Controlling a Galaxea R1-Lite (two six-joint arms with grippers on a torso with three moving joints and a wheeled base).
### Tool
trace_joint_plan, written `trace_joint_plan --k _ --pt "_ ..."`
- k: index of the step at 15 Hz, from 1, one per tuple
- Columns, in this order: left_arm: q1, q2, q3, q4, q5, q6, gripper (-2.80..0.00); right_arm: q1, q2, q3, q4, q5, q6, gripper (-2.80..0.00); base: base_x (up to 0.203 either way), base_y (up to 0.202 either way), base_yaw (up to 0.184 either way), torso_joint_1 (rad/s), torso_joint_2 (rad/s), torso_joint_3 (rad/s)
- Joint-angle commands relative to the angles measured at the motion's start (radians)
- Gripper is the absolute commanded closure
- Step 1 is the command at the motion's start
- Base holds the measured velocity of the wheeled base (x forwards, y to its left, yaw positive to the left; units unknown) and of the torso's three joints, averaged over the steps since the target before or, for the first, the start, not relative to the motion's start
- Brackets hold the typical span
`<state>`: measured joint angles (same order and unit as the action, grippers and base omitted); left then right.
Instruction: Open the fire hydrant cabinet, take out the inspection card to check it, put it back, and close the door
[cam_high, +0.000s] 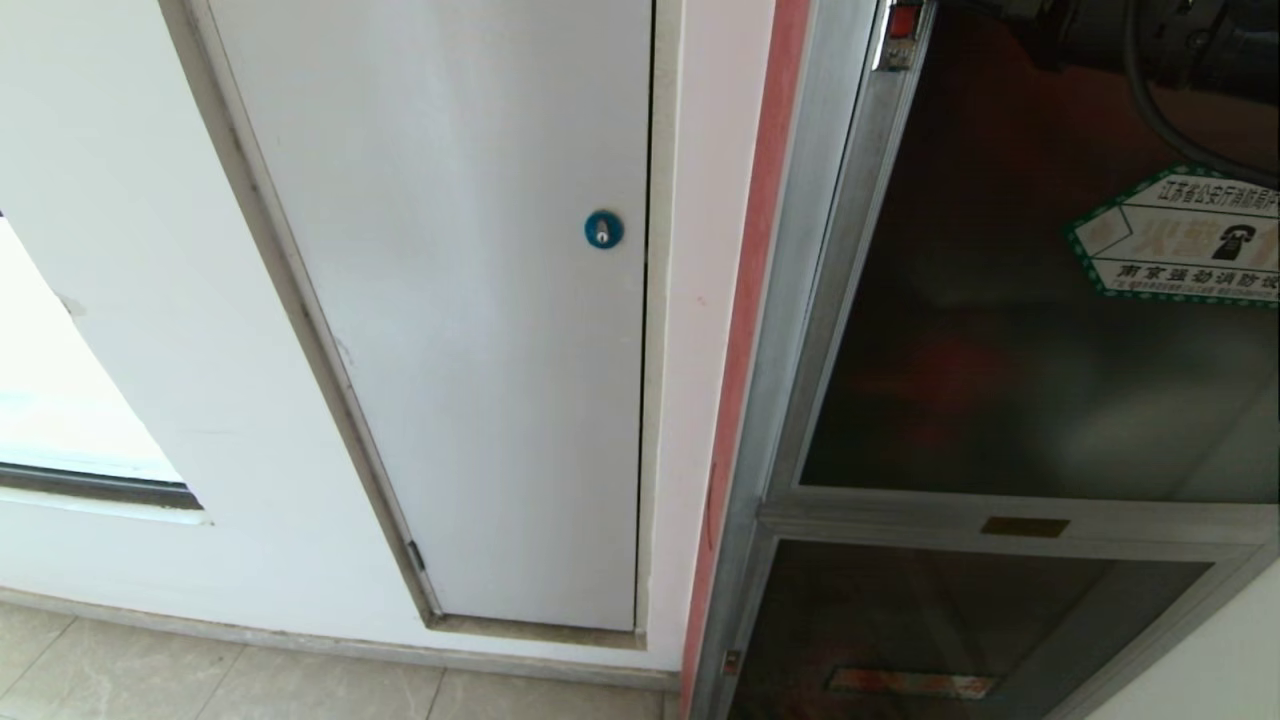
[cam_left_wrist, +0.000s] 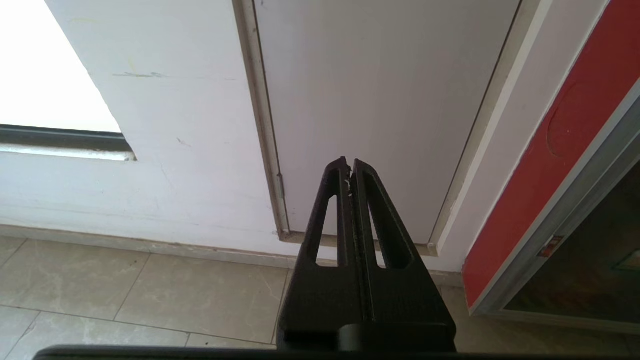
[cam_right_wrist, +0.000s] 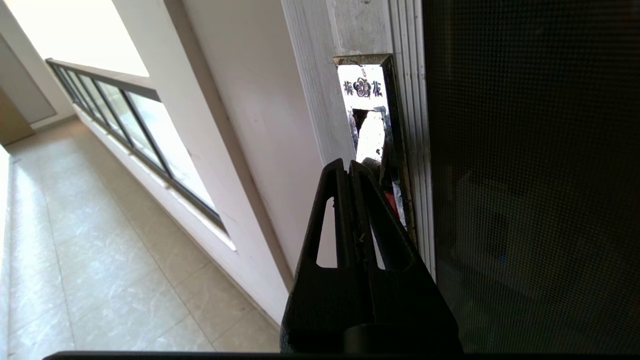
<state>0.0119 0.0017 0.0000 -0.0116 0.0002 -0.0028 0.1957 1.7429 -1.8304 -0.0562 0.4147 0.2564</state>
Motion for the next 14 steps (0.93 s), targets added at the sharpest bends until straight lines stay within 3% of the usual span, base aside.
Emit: trace_joint_plan --k 1,14 --pt "0.000 0.001 0.005 -0.001 0.001 0.000 0.00 -0.004 0.017 0.000 0.002 -0.001 0.001 0.00 0.000 0.000 0.000 0.000 0.00 0.000" --pt "0.000 0.001 0.005 -0.001 0.001 0.000 0.00 -0.021 0.021 0.020 -0.001 0.001 0.000 0.00 0.000 0.000 0.000 0.000 0.00 0.000"
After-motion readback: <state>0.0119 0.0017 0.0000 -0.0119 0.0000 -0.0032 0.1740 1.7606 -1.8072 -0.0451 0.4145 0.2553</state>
